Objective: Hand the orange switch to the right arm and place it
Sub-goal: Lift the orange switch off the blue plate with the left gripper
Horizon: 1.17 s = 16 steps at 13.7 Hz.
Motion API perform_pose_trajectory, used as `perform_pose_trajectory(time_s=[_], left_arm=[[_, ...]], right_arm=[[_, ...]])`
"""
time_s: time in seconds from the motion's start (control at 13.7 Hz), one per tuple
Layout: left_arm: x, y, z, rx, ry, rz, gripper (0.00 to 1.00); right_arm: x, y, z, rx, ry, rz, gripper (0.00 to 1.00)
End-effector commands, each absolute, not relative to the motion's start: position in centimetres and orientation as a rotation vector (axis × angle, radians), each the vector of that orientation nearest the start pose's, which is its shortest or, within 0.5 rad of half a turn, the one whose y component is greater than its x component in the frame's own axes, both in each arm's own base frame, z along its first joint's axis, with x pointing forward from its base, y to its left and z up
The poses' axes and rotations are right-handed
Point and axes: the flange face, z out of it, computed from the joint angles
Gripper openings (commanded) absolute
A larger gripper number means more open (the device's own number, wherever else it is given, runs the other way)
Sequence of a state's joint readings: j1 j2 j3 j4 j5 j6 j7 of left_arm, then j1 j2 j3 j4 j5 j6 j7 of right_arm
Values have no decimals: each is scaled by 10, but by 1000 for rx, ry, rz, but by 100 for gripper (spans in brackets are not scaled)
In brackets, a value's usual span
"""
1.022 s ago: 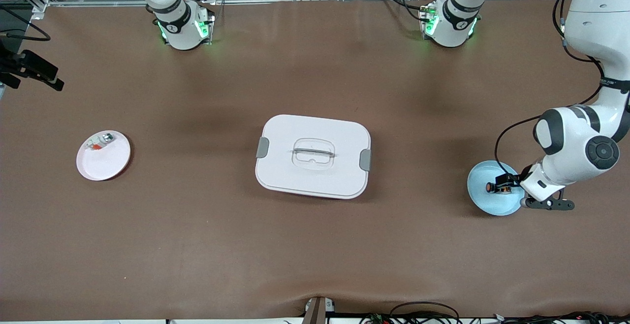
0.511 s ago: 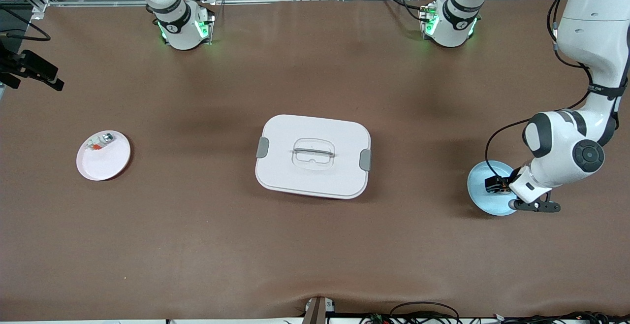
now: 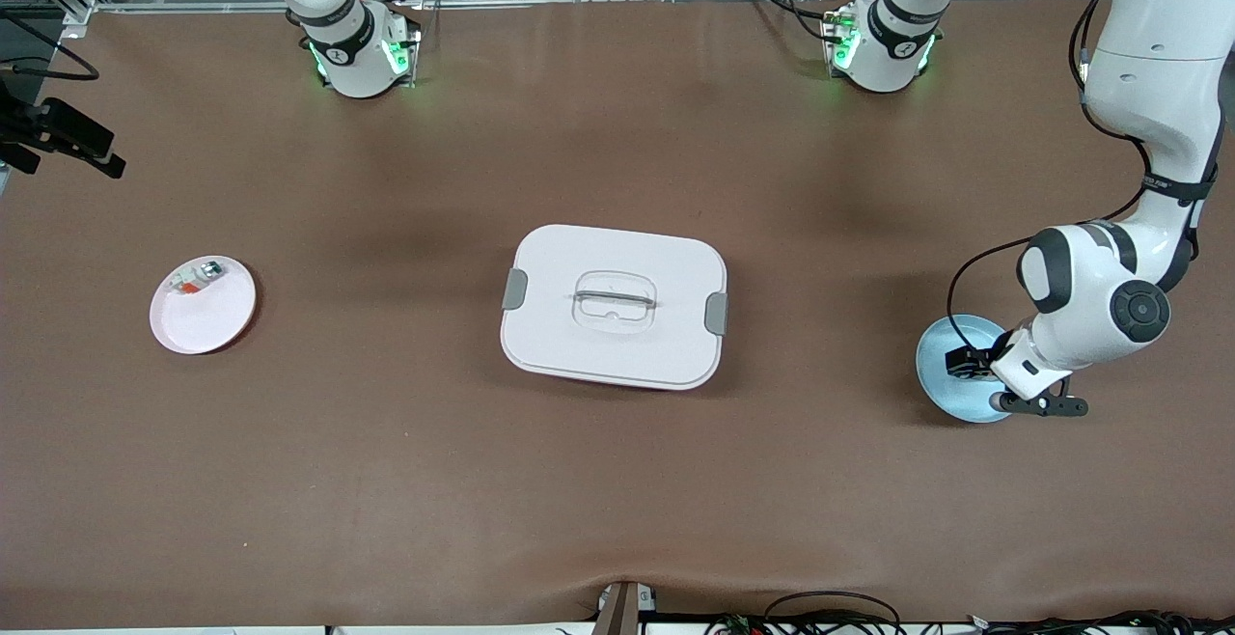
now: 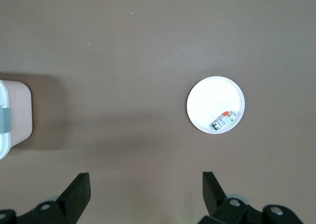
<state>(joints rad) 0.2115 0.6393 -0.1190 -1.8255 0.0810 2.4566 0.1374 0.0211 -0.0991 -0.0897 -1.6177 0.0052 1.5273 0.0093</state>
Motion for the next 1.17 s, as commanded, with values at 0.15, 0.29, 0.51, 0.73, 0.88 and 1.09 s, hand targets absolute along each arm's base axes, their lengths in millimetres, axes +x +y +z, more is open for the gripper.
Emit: perform_pose_trajectory(time_s=[0.15, 0.29, 0.51, 0.73, 0.88, 1.09], left_arm=[[644, 65, 191, -3161, 117, -10, 0], [648, 63, 216, -3157, 98, -36, 0], [657, 46, 261, -3169, 33, -18, 0], [662, 34, 301, -3171, -17, 1, 0], [659, 18, 331, -3175, -67, 1, 0], [656, -11, 374, -3208, -175, 41, 0]], right_arm=[[513, -39, 655, -3140, 106, -24, 100], [514, -40, 654, -3139, 116, -24, 100], [514, -45, 653, -3134, 134, -26, 100], [514, -45, 654, -3135, 137, -29, 100], [515, -46, 655, -3135, 142, -38, 100], [515, -46, 656, -3137, 144, -41, 100]])
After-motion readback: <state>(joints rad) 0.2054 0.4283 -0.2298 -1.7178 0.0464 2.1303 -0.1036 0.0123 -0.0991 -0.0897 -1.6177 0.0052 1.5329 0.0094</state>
